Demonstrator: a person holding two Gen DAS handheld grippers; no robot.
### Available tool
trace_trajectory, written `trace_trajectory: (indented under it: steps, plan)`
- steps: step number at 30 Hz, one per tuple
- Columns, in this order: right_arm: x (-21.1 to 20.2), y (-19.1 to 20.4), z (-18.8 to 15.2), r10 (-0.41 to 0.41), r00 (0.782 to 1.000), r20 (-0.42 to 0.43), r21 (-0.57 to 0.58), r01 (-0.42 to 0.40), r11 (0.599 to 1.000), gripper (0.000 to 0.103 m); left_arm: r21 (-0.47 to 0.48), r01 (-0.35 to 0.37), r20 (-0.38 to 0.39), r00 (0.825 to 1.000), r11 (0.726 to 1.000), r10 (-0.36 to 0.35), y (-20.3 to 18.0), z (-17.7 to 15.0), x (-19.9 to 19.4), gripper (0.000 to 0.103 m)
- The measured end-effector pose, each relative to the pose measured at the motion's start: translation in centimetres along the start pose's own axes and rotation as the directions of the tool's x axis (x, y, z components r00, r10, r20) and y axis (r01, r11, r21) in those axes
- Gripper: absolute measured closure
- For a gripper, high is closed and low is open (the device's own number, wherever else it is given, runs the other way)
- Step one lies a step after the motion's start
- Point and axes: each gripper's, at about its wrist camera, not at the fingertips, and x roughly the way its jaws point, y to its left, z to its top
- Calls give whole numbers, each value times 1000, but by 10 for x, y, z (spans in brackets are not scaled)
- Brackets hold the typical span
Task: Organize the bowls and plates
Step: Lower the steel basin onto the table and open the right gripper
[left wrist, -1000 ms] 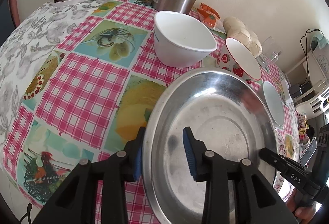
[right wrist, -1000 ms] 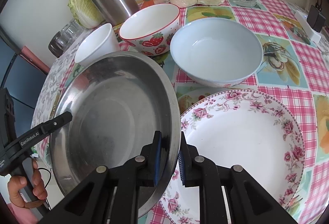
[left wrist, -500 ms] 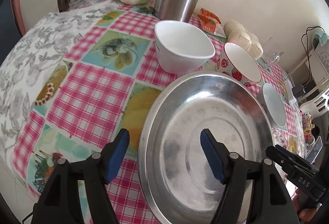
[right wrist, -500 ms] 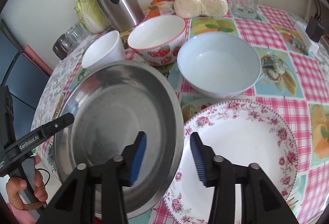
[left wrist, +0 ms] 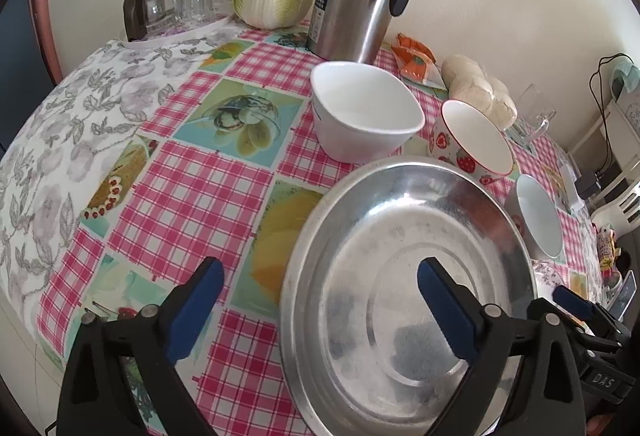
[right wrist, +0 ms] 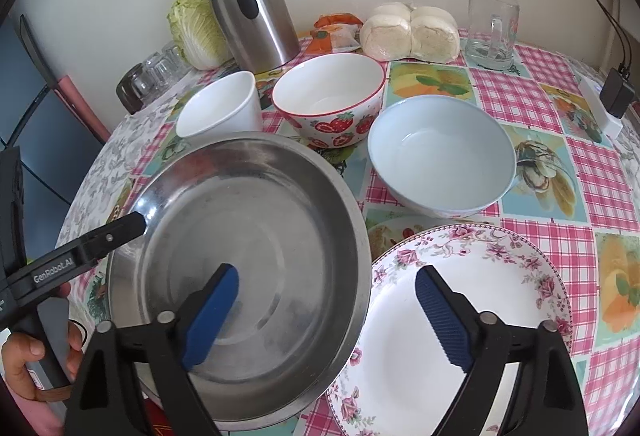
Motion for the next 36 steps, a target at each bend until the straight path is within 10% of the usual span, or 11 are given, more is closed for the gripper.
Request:
trace_trajectory:
  steps: [26, 36]
  plan:
    - [-16, -14, 0, -6, 998, 70, 62, 1, 998, 0, 93, -63, 101, 993, 994, 54, -18, -3, -21, 0]
    - [-54, -45, -10, -12, 981, 192, 195, -26, 981, 0, 154, 81, 227, 967, 985, -116, -50, 9, -77, 0]
